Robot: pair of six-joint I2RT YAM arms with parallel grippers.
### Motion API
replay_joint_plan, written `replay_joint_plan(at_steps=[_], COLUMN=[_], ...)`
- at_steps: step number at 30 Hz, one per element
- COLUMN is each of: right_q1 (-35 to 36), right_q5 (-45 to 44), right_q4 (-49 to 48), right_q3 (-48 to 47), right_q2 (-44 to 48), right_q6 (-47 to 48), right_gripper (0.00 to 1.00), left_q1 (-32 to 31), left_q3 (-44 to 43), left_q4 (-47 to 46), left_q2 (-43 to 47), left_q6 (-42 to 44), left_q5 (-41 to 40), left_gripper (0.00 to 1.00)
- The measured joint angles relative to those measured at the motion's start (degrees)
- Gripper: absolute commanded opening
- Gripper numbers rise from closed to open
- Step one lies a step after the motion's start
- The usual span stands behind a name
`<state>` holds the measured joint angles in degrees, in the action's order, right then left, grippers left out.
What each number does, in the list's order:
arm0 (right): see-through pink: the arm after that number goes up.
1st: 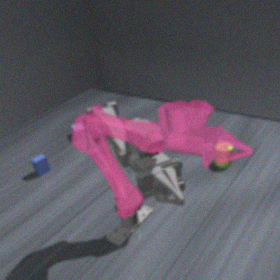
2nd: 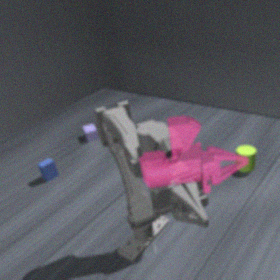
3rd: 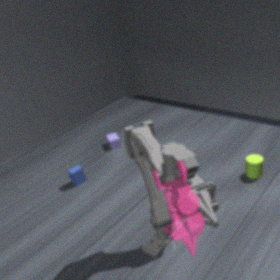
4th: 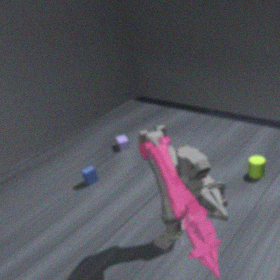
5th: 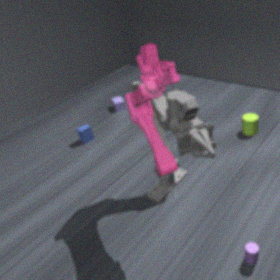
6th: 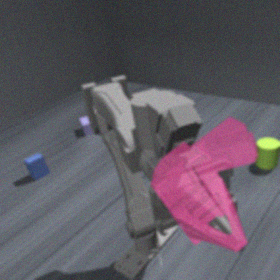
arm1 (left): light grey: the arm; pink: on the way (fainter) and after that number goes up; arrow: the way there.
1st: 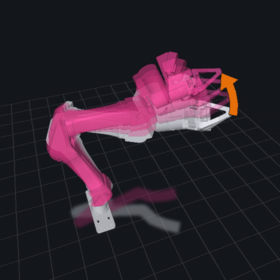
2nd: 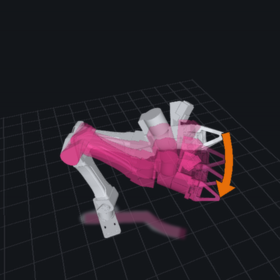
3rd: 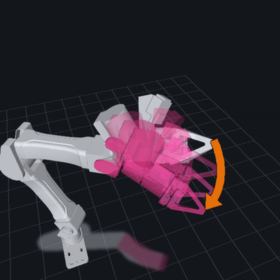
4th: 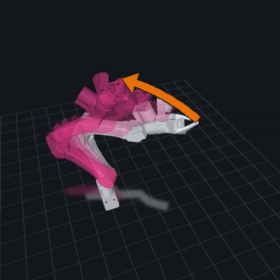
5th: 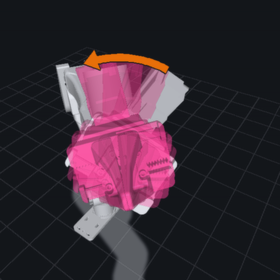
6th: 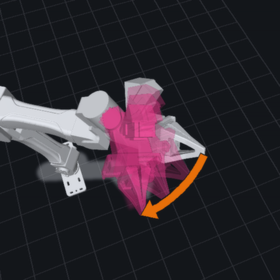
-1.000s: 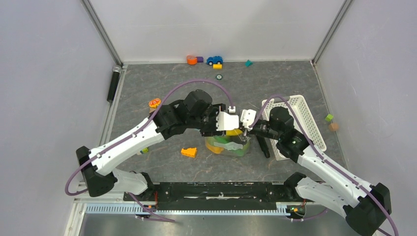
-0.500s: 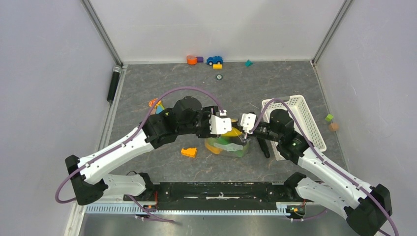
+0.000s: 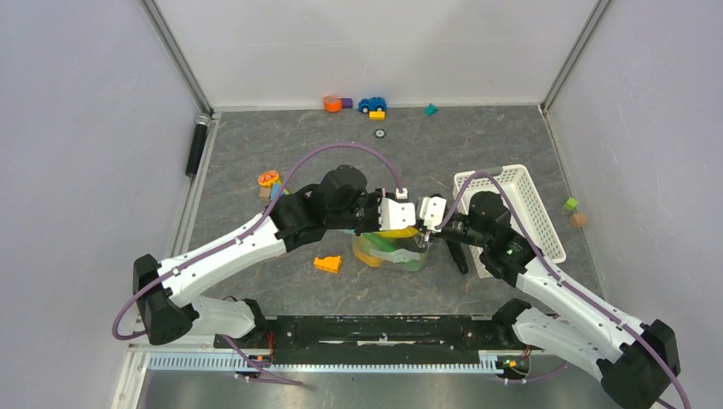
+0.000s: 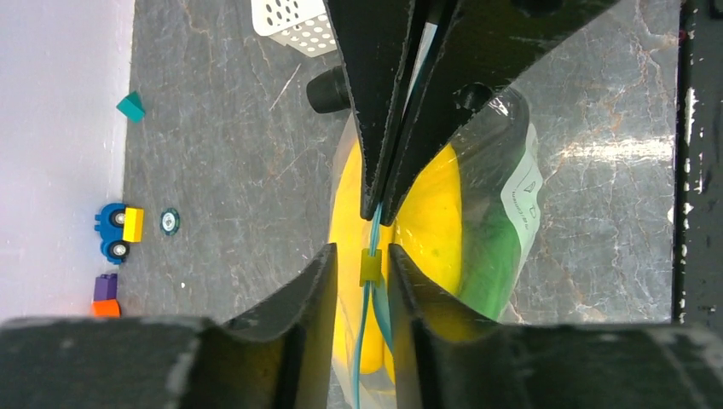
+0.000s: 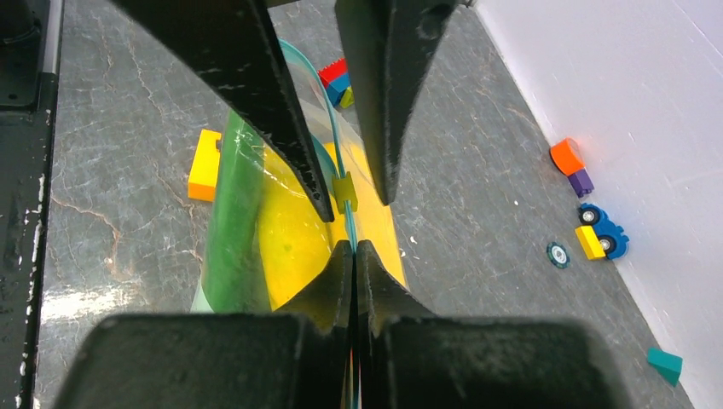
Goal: Place the food in the zip-top bag and seal the zipper
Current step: Zip the zipper food storage bag at the center of the board.
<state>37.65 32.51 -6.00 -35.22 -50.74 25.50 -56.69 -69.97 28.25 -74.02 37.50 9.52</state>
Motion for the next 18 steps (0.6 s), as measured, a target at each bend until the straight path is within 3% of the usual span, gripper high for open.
replay_joint_plan(at_steps=[7,10,13,18], right_q1=[0.00,0.00,-0.02,0.00], right_q5=[0.04,0.02,-0.04,-0.63], right_q4=[-0.13,-0.17,-0.31,-0.35], right_q3=[0.04,0.13,0.42,0.50], right_q2=[0.11,0.20,0.55,0.72], right_q6=[-0.35,-0.44,-0.61,-0.79], right_gripper=[0.00,0.00,0.00,0.00], left_q1=[-0.02,0.00,-0.02,-0.02], left_q3=[0.00,0.00,0.00,0.00], left_q4=[-0.07,-0.04,0.00,0.24], left_q2=[-0.20,-0.35,-0.48,-0.50], left_q6=[-0.09,-0.09,-0.09,0.02], left_q5=[0.31,0.66,1.14,1.36], left_gripper=[0.29,0.23,0.03,0.02])
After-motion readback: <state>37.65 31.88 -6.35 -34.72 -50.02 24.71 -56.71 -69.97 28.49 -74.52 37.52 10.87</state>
